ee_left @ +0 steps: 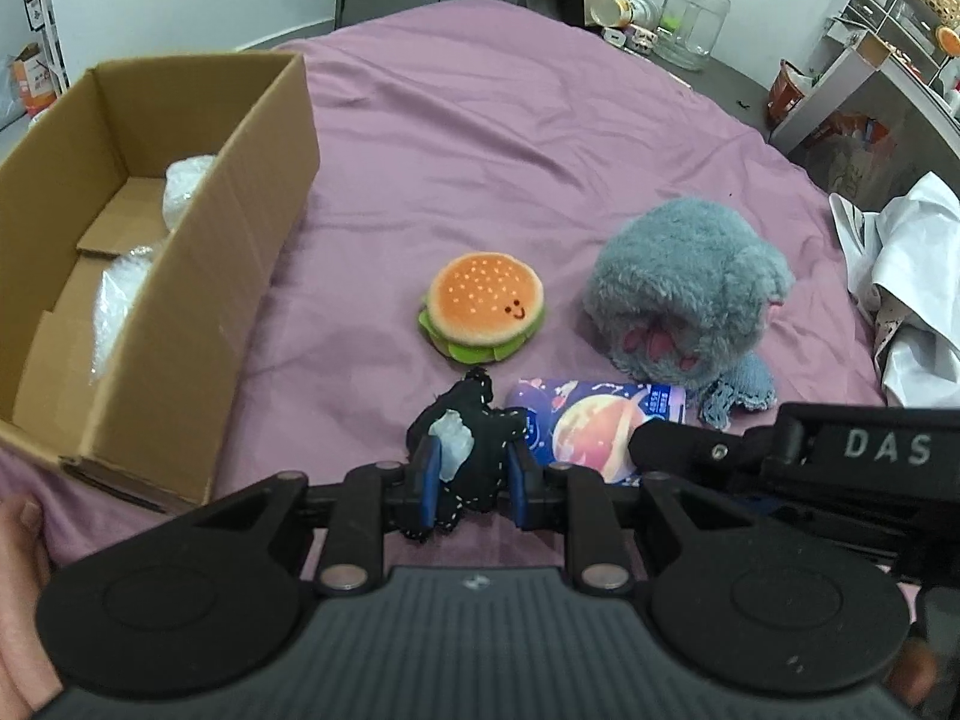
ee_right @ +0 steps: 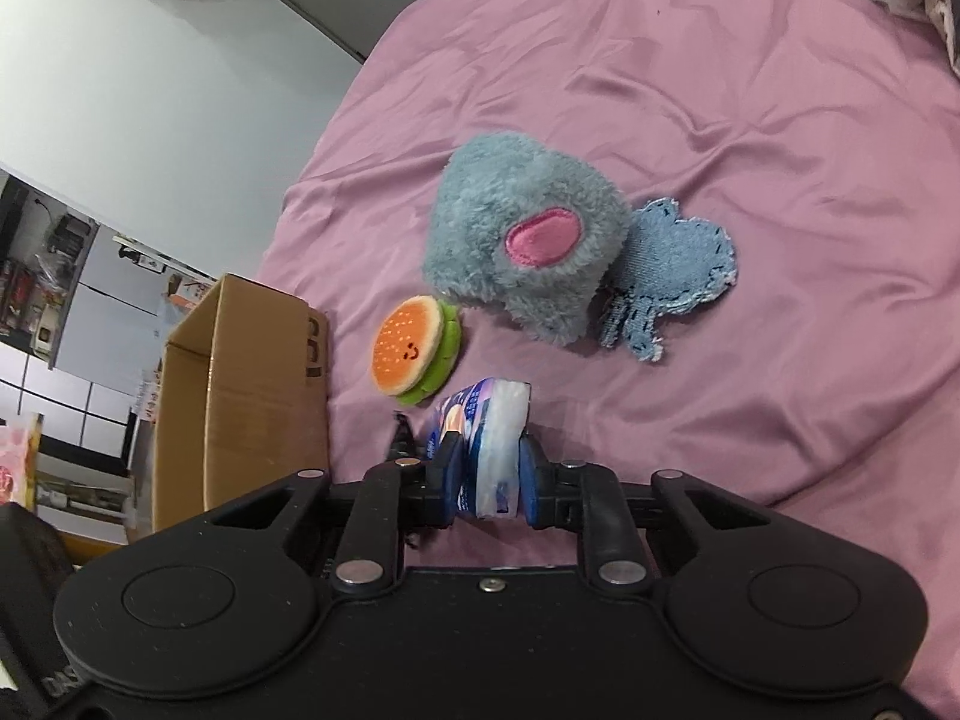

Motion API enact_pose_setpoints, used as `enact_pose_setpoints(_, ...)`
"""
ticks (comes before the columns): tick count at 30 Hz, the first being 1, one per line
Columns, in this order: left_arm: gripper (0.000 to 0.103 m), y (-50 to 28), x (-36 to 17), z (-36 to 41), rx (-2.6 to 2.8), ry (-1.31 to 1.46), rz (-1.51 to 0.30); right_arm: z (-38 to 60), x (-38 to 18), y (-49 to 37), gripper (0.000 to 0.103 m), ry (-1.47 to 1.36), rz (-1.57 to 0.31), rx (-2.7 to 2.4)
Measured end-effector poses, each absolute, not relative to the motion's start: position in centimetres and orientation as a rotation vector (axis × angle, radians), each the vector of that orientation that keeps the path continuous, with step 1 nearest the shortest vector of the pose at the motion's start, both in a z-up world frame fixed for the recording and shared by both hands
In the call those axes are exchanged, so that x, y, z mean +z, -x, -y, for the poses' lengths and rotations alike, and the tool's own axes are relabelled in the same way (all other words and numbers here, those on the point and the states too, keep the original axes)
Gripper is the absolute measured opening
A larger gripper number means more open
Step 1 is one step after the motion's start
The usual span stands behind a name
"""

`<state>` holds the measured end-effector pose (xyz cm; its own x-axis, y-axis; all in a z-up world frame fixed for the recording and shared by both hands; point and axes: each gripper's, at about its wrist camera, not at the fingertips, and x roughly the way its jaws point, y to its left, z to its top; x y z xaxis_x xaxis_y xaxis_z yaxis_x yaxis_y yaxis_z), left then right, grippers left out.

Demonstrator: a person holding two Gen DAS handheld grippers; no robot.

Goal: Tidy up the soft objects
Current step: 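Carry the felt piece and the tissue packet over the box with both tools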

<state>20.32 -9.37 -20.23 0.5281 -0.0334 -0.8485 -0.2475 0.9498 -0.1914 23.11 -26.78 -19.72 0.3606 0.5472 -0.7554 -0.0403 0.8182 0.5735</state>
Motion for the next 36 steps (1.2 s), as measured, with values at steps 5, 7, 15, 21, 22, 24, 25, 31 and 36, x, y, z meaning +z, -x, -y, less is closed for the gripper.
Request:
enact_pose_setpoints(5,0.022,-20.6,-20.8,8.9,0.128,0.327,-1.018,26.4,-19.9,-23.2,0.029,-0.529,-1.15,0.428)
enact_pose_setpoints(7,0.022,-20.6,-20.8,8.7,0.126,0.335,-1.019,26.2,-20.1,-23.4,0.031,-0.532,-1.144,0.428)
enact_pose_setpoints(15,0.022,-20.7,-21.0,7.9,0.13,0.364,-1.022,26.6,-22.1,-24.3,0.031,-0.632,-1.194,0.41)
enact_pose_setpoints(21,0.022,-20.7,-20.7,7.5,0.134,0.387,-1.029,27.1,-21.8,-24.0,0.018,-0.666,-1.166,0.425)
enact_pose_setpoints(22,0.022,-20.6,-20.6,7.4,0.134,0.391,-1.028,27.0,-21.6,-23.9,0.017,-0.646,-1.159,0.425)
enact_pose_setpoints(24,0.022,-20.4,-20.2,7.4,0.13,0.391,-1.023,26.8,-21.3,-23.7,0.016,-0.629,-1.15,0.434)
enact_pose_setpoints(25,0.022,-20.3,-20.0,7.4,0.129,0.391,-1.02,26.8,-21.1,-23.7,0.016,-0.621,-1.148,0.433)
enact_pose_setpoints(31,0.022,-19.5,-17.6,7.2,0.116,0.384,-0.982,26.1,-18.4,-22.9,0.016,-0.49,-1.08,0.364)
enact_pose_setpoints(36,0.022,-19.1,-15.5,6.9,0.103,0.386,-0.946,25.6,-16.4,-21.9,0.016,-0.445,-1.036,0.35)
